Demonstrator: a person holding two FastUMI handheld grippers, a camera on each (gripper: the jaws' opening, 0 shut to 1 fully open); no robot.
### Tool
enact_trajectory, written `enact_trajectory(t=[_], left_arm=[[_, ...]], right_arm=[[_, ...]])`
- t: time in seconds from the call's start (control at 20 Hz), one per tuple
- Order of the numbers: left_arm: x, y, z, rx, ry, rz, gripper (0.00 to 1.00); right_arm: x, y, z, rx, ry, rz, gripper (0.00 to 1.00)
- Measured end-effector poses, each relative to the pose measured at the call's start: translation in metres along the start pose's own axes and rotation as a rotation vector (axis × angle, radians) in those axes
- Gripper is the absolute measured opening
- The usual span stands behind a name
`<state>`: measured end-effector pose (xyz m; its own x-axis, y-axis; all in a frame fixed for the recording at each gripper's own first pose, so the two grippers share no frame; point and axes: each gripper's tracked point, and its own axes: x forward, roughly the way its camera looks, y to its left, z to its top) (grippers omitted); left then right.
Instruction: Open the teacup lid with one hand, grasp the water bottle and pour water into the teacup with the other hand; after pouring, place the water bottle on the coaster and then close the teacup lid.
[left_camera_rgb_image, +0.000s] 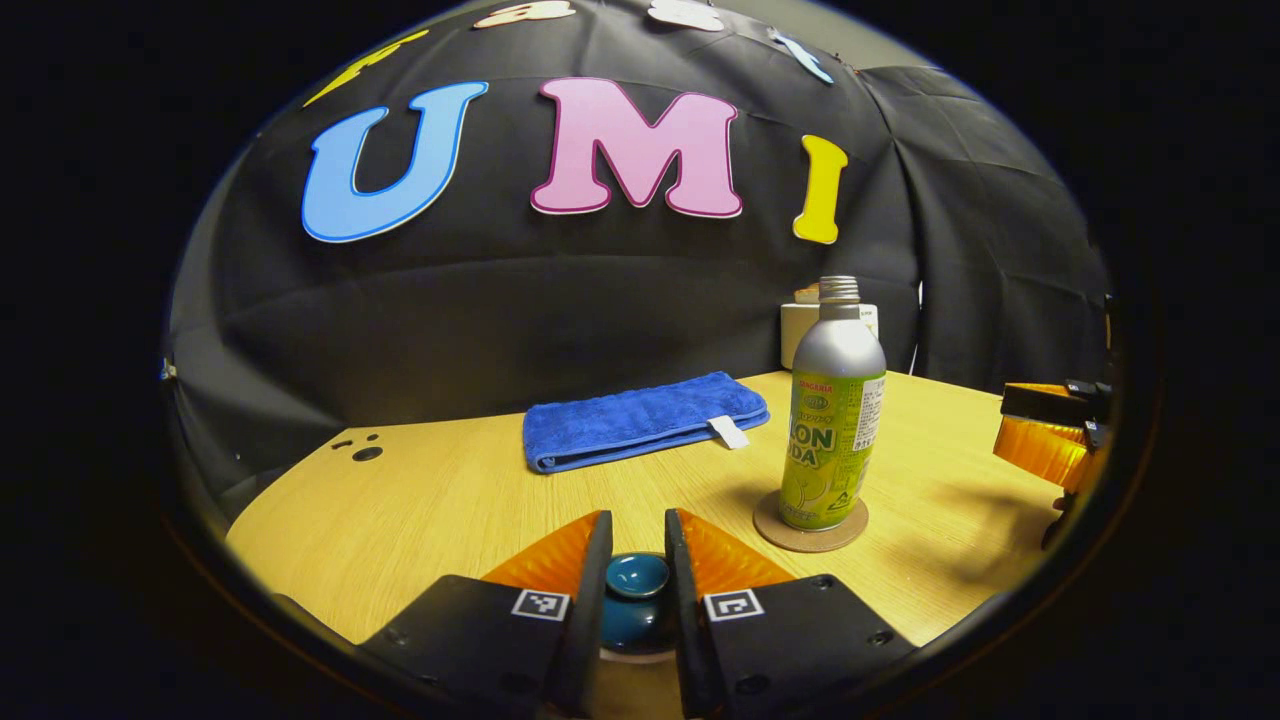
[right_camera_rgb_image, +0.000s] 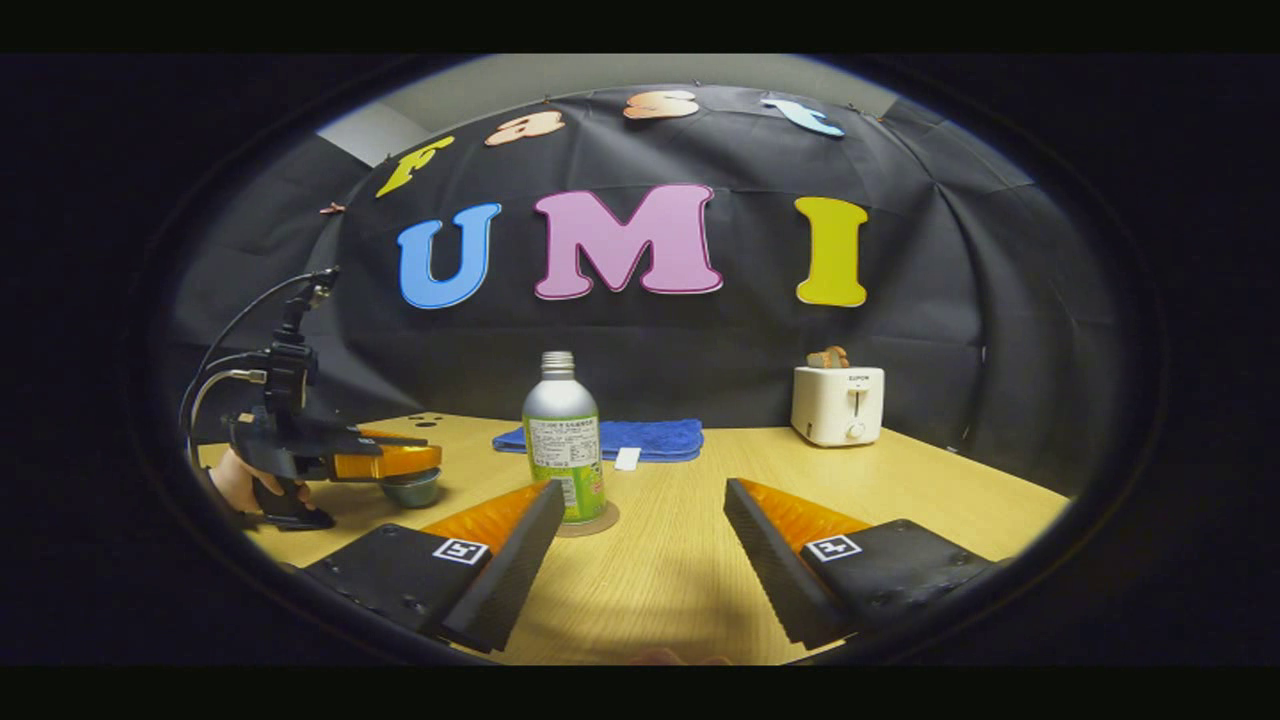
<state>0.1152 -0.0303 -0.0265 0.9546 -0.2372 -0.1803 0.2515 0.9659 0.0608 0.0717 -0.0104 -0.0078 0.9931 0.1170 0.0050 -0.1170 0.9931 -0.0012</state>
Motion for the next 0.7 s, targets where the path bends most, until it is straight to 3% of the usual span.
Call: enact_trajectory(t=[0.35,0.55,0.6,0.7], left_arm=[[-0.015,0.009,0.010,-0.049,-0.093,0.027,0.38],[-0.038,0.016,0.013,-0.071,-0.158,0.076,0.71],[-0.048,0.016,0.013,-0.073,-0.166,0.091,0.85],[-0.063,0.010,0.016,-0.068,-0.190,0.117,0.94]], right_arm=[[0.000,0.000,0.000,0.000,0.000,0.000,0.99],[0.000,0.000,0.000,0.000,0.000,0.000,0.99],[0.000,0.000,0.000,0.000,0.000,0.000,0.99],[0.000,0.000,0.000,0.000,0.000,0.001,0.99]])
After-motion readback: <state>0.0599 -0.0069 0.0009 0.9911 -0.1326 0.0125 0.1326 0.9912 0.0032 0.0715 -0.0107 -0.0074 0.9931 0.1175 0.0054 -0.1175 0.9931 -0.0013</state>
